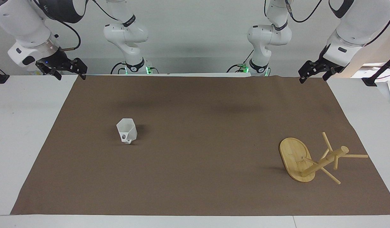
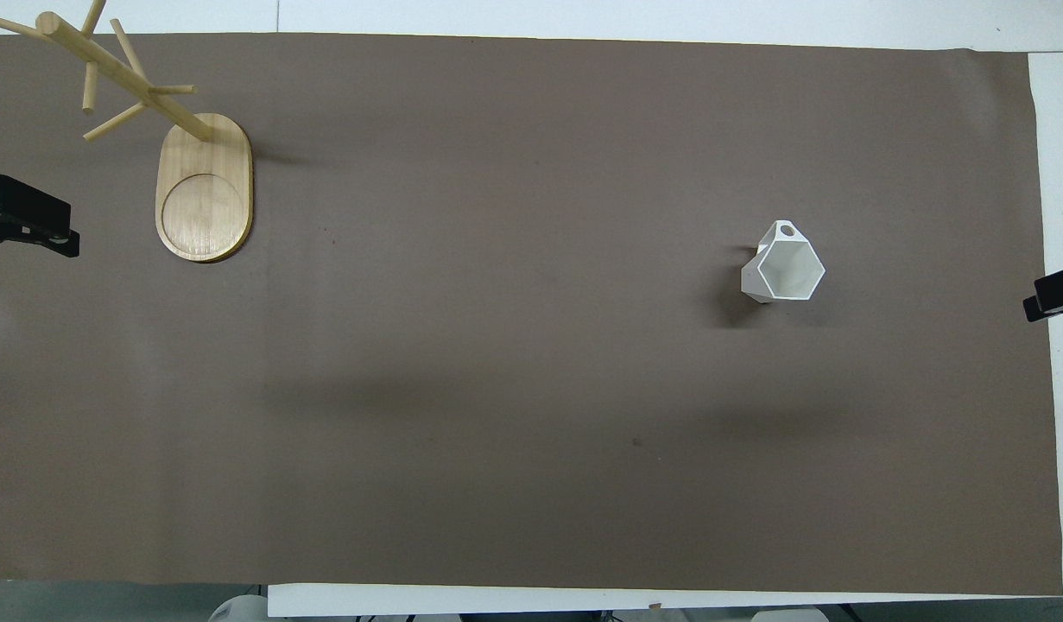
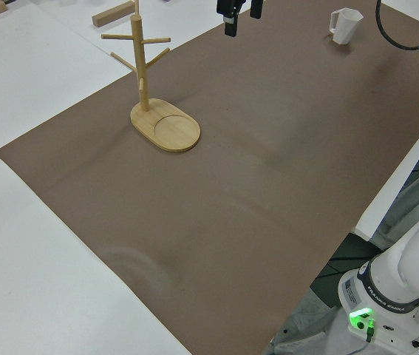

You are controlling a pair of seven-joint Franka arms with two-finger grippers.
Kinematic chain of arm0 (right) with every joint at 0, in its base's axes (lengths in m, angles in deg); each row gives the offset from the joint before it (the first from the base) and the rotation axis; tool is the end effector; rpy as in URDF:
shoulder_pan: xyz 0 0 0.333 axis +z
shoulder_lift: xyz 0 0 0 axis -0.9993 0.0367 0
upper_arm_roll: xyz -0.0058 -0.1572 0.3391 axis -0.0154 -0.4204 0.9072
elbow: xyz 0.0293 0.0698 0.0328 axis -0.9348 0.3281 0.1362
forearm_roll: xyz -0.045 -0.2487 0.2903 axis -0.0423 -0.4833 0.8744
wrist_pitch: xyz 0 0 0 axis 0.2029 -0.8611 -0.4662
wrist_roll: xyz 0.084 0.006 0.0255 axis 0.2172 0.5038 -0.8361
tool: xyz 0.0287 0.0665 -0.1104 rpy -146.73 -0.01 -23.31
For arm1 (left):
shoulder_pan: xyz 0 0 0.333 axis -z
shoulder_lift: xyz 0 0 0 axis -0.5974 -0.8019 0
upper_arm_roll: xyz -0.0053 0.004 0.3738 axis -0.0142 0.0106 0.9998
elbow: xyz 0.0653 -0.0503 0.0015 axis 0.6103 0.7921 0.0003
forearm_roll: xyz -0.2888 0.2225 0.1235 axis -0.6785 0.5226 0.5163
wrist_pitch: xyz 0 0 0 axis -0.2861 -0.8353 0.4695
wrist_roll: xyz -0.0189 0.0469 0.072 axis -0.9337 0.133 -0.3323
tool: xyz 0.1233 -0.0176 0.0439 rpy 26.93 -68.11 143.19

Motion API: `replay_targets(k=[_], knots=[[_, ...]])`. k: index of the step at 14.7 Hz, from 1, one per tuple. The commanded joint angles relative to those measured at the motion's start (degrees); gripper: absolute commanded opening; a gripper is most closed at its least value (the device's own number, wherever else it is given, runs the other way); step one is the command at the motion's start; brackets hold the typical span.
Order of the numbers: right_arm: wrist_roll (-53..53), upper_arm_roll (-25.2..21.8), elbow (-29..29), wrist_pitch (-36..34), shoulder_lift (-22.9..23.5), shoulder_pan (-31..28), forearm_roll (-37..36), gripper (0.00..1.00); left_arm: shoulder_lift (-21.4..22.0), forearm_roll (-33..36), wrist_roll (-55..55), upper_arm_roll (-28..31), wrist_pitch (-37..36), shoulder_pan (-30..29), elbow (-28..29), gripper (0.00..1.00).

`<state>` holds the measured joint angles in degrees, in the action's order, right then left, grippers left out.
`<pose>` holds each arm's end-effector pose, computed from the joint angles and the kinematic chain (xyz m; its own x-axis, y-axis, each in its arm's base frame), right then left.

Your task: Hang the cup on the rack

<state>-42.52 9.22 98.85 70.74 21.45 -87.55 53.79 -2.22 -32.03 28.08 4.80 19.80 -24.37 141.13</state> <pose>0.4928 -0.0935 0.6410 0.9832 0.0186 -0.1816 0.0232 -0.9995 0.0232 0.5230 -0.0749 0.6822 0.9936 0.0073 -0.1125 0.0029 -0.9992 -0.0400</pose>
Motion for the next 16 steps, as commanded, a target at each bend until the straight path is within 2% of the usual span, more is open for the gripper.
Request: replay_targets(k=[1, 6, 8, 11, 13, 16], knots=[[0.5, 0.1, 1.6, 1.4, -1.4, 0.1, -0.1, 1.00, 1.5, 1.1, 0.0, -0.3, -0.2, 0.1, 1.5, 1.00], [0.4, 0.3, 1.6, 1.4, -0.4, -0.3, 0.7, 0.99, 1.5, 1.1, 0.0, -0.3, -0.2, 0.1, 1.5, 1.00], [-6.4, 0.4, 1.7, 5.5, -0.2, -0.5, 5.1, 0.99, 1.5, 1.1, 0.0, -0.3, -0.2, 0.1, 1.5, 1.00], [-28.5, 0.1, 1.5, 8.7, 2.1, -2.7, 7.1, 1.00, 1.4, 1.1, 0.0, -0.3, -0.2, 0.1, 1.5, 1.00], [-46.4, 0.1, 2.7, 12.3, 4.3, -7.9, 15.5, 1.00, 1.5, 1.1, 0.0, -0.3, -0.2, 0.1, 1.5, 1.00], [-73.6, 0.0, 4.5, 15.1, 10.4, -13.7, 30.7, 1.00, 1.5, 1.1, 0.0, -0.3, -0.2, 0.1, 1.5, 1.00]])
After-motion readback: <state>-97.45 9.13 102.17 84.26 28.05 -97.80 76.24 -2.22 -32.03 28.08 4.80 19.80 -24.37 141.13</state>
